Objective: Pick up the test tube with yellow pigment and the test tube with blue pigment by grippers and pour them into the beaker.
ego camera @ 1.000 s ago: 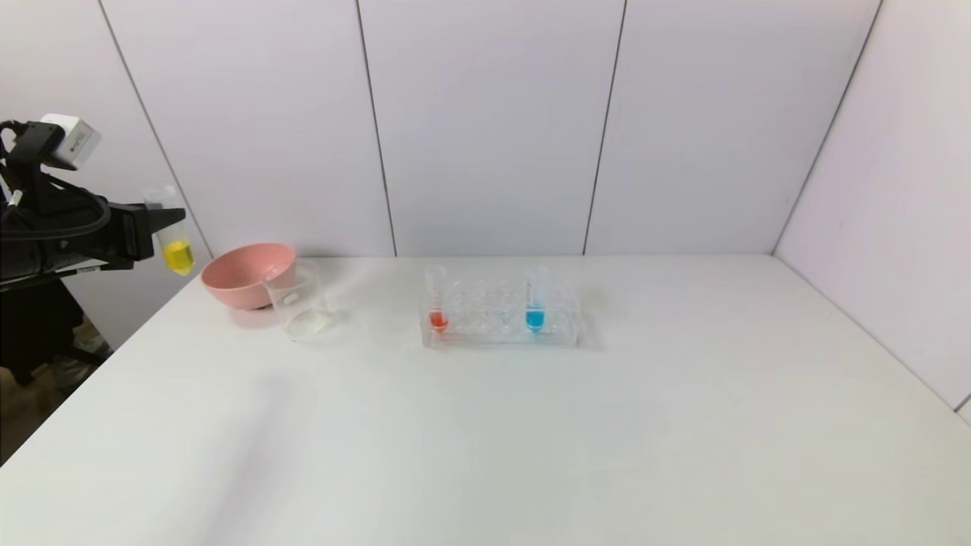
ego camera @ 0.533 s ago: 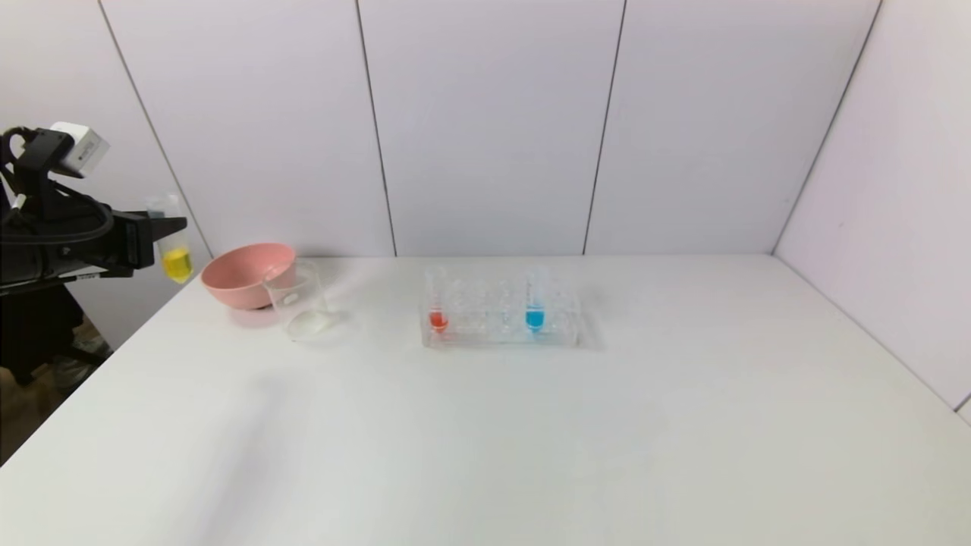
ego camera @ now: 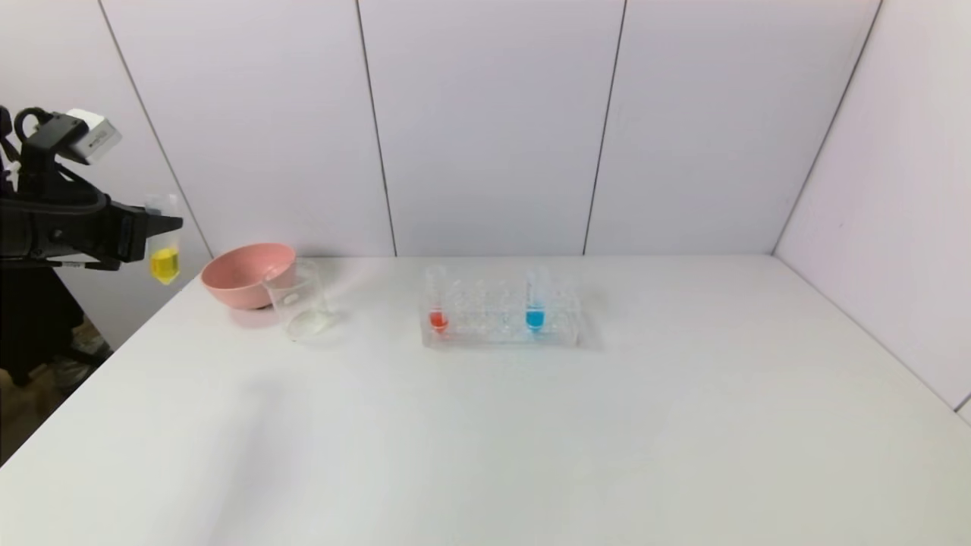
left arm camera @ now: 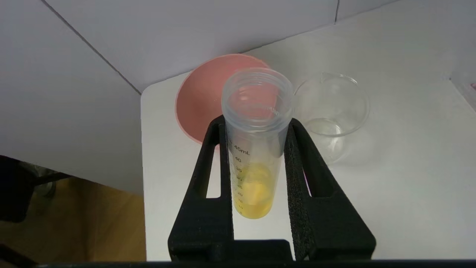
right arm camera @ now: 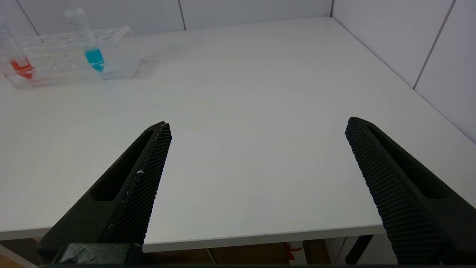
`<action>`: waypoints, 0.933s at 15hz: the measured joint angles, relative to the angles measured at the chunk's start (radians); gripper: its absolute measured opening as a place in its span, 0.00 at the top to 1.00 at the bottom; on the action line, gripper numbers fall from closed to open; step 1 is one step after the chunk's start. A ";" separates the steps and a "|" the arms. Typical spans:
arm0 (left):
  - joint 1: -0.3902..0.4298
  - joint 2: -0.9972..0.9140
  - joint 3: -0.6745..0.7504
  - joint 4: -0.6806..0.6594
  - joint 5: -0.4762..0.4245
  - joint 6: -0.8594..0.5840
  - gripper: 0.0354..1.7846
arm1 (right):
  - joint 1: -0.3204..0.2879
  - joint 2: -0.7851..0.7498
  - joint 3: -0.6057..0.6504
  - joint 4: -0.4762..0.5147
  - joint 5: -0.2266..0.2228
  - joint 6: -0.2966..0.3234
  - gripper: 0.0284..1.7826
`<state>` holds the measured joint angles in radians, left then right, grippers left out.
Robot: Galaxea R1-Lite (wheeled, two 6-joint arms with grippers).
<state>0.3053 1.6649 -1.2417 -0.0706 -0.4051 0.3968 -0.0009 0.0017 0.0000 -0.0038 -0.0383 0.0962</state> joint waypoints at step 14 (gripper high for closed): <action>-0.055 0.197 -0.401 0.545 -0.009 0.413 0.77 | 0.000 0.000 0.000 0.000 0.000 0.000 0.04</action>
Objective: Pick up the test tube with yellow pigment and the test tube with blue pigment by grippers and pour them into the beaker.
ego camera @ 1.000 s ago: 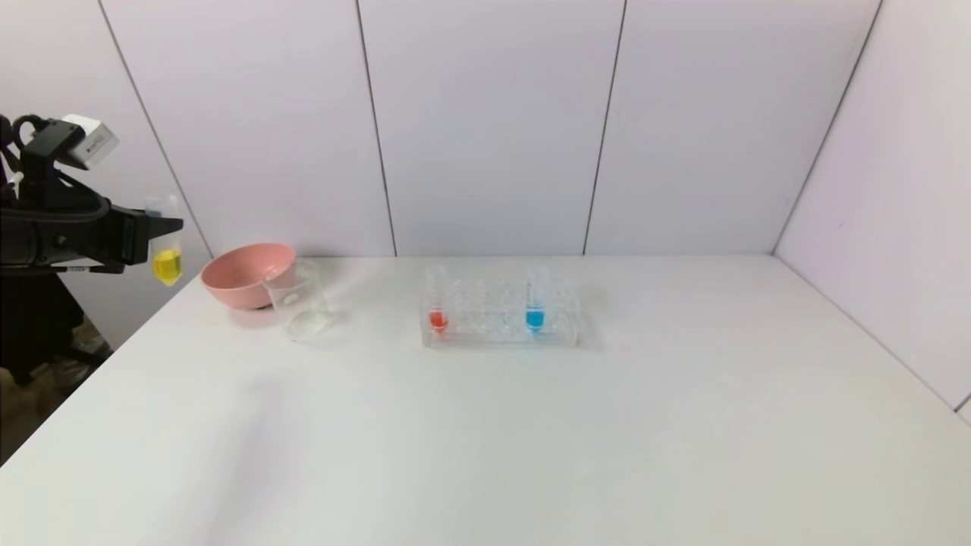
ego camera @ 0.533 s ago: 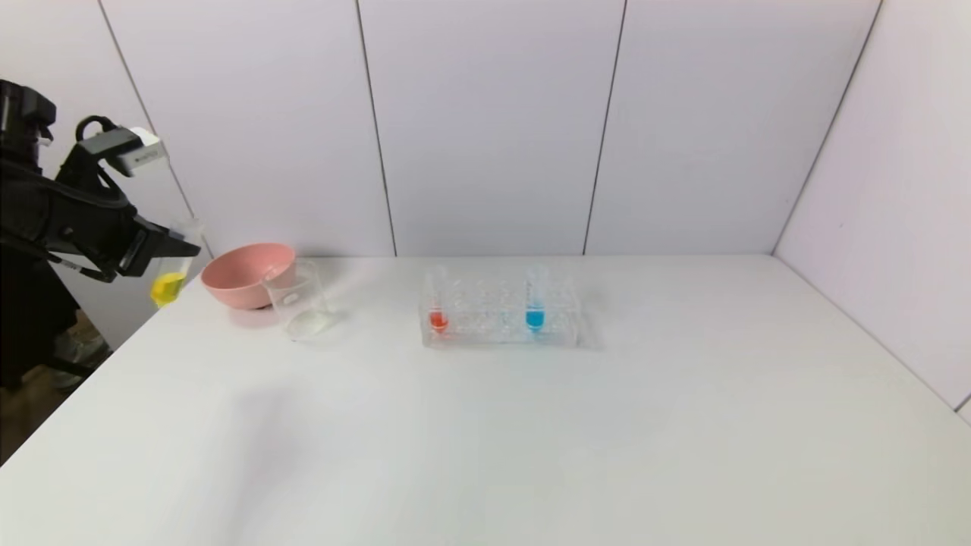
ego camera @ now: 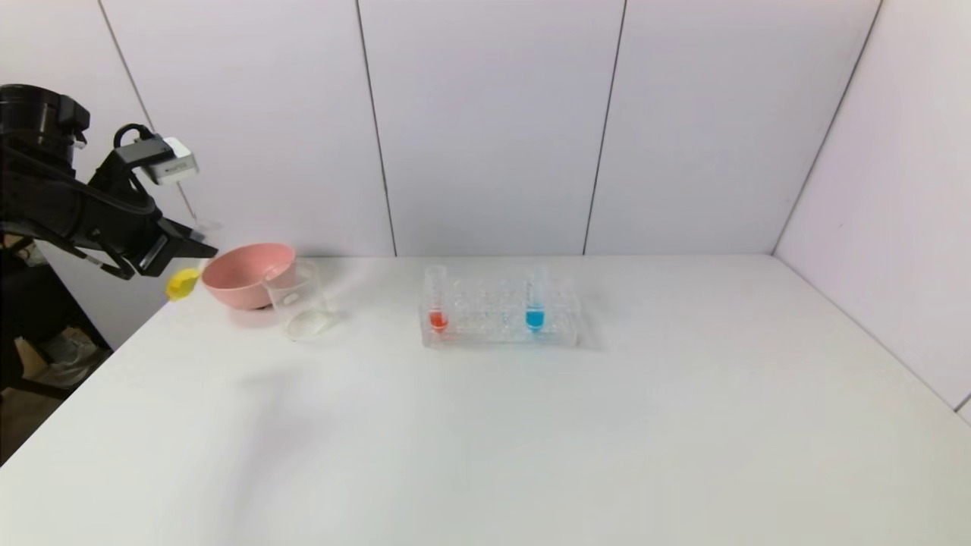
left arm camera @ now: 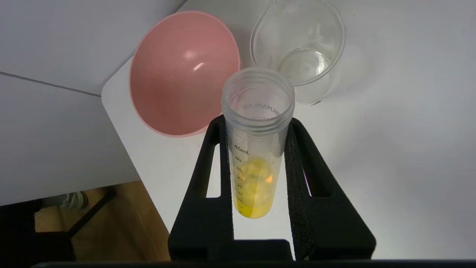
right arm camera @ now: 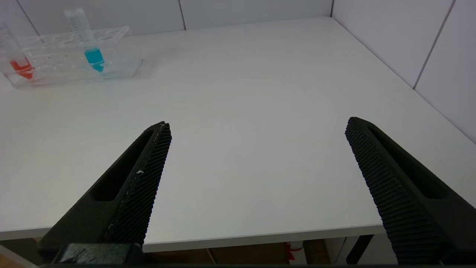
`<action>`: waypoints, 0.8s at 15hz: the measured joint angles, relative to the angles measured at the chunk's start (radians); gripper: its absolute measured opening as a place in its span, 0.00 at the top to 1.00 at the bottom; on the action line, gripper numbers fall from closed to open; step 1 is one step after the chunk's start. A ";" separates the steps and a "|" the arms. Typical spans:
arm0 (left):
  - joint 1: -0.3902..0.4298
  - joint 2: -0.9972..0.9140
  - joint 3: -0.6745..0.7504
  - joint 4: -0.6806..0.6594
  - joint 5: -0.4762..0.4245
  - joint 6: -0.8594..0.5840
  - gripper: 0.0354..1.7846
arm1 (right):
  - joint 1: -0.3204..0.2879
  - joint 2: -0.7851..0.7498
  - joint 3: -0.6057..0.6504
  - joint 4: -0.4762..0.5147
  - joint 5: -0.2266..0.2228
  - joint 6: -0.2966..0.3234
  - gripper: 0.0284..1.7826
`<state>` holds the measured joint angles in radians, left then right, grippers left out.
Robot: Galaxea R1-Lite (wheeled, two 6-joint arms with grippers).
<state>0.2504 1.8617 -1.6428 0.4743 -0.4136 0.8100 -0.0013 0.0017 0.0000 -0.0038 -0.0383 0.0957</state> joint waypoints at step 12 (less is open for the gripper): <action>-0.010 0.100 -0.160 0.151 0.009 0.147 0.77 | 0.000 0.000 0.000 0.000 0.000 0.000 0.04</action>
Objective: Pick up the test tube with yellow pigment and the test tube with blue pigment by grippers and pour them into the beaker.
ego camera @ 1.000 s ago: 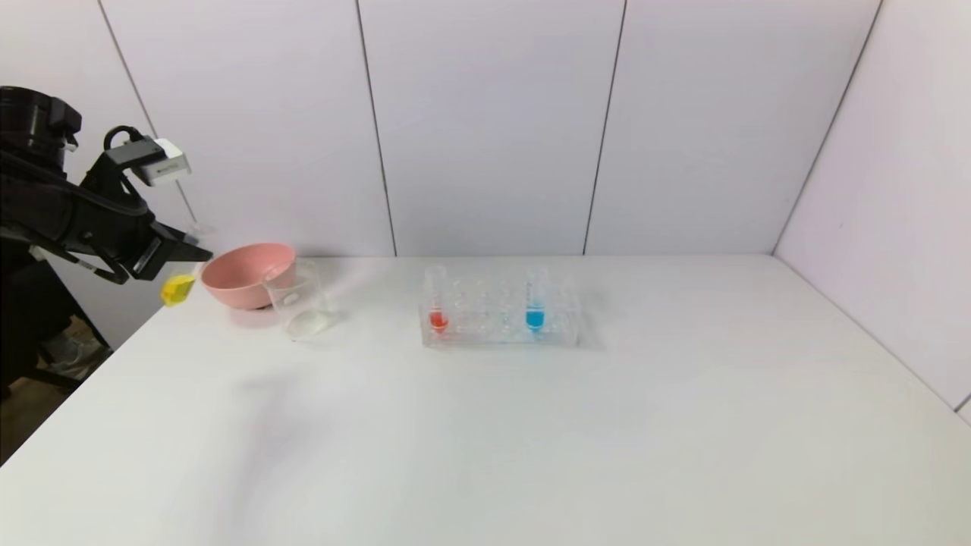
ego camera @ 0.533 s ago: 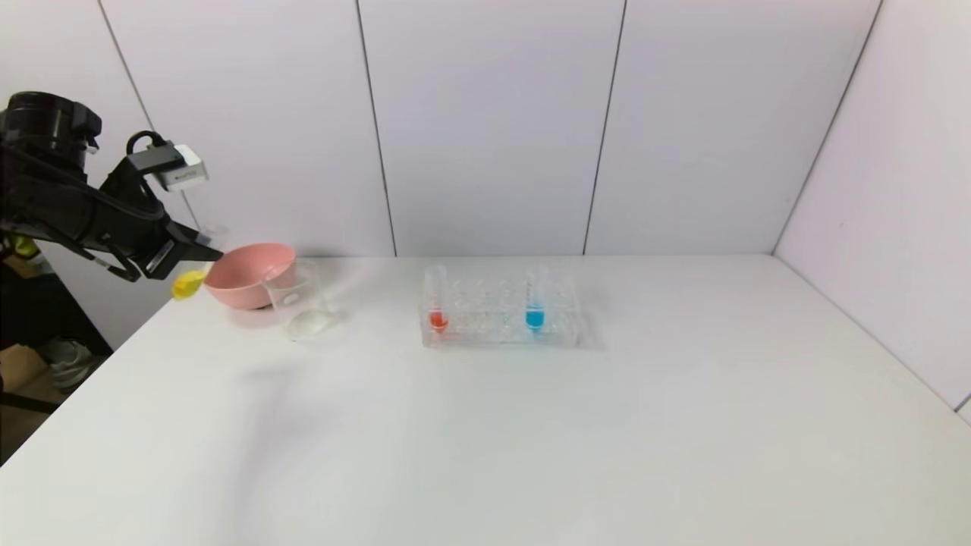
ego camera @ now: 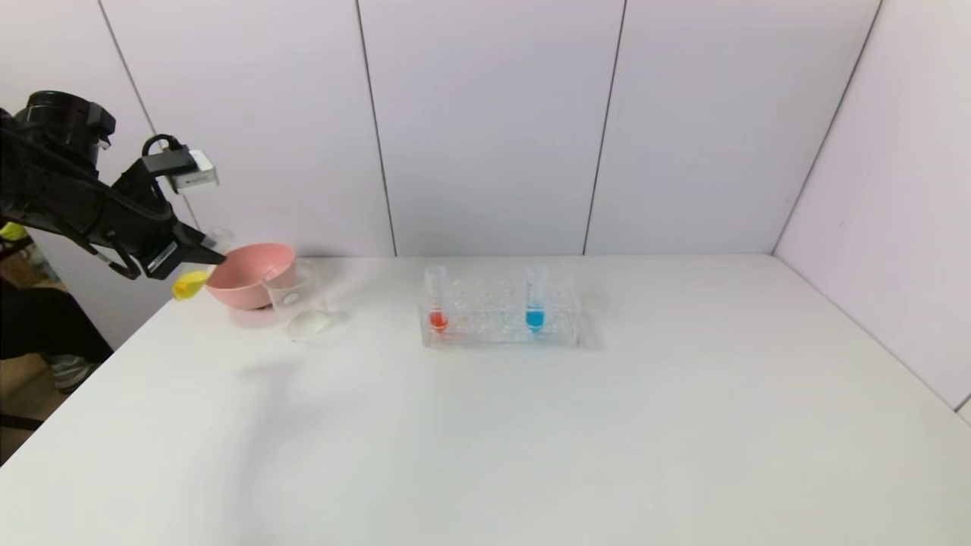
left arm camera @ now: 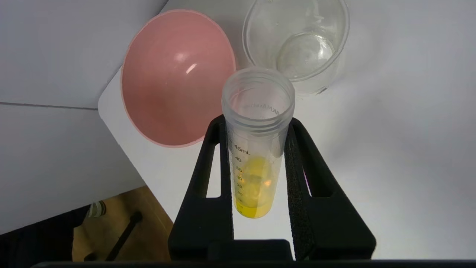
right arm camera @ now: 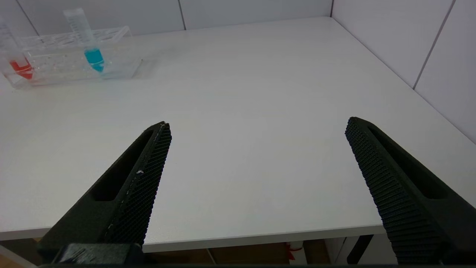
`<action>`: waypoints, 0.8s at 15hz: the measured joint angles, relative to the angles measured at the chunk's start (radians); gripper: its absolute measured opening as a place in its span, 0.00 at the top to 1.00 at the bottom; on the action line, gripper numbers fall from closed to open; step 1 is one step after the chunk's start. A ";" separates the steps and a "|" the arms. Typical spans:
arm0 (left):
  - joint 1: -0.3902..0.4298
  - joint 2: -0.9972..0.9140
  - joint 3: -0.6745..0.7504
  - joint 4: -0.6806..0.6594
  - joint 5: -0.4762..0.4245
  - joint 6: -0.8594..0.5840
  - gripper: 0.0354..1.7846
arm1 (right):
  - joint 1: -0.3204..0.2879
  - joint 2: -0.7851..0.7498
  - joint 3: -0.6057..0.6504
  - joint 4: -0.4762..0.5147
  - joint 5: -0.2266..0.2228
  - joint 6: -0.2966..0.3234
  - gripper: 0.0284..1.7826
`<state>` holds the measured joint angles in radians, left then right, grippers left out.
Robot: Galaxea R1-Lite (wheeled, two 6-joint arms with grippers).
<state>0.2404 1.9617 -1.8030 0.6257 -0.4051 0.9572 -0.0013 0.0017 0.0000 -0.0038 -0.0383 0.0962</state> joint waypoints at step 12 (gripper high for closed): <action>-0.019 0.096 -0.182 0.139 0.047 0.207 0.77 | 0.000 0.000 0.000 0.000 0.000 0.000 0.04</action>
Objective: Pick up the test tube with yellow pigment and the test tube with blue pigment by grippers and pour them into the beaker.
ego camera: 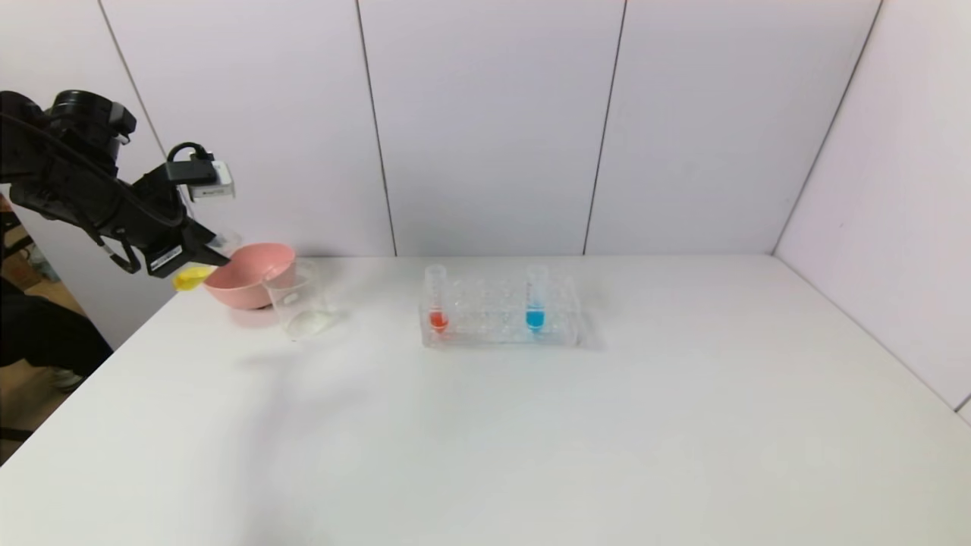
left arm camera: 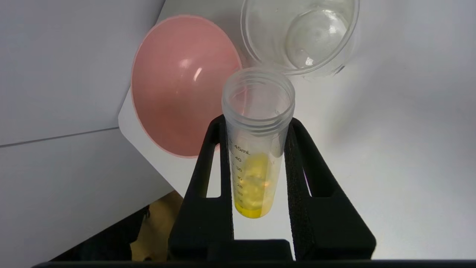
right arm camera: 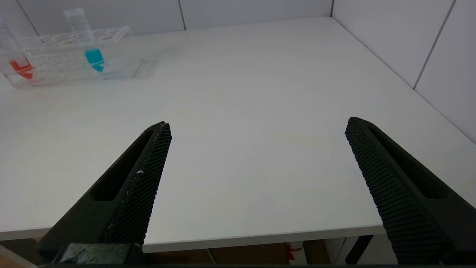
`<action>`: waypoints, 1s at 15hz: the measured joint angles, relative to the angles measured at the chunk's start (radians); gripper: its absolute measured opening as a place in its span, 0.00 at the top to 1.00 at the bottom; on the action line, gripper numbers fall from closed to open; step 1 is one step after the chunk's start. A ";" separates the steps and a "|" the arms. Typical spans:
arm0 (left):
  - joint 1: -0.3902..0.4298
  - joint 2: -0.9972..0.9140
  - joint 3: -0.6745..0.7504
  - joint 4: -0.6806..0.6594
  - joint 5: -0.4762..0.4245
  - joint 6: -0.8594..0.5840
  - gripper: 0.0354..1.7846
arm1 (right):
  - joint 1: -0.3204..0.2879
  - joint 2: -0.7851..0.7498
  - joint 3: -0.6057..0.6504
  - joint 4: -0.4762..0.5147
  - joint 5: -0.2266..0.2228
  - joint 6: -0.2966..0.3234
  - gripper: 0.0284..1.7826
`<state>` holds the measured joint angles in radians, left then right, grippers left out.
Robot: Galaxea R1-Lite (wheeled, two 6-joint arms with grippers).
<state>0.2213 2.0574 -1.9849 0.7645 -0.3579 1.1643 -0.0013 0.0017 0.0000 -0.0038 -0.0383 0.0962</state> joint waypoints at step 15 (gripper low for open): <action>-0.048 0.028 -0.003 -0.008 0.135 0.095 0.77 | 0.000 0.000 0.000 0.000 0.000 0.000 0.04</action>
<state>0.1736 2.0853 -1.9879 0.7562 -0.2228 1.2594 -0.0017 0.0017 0.0000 -0.0038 -0.0383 0.0962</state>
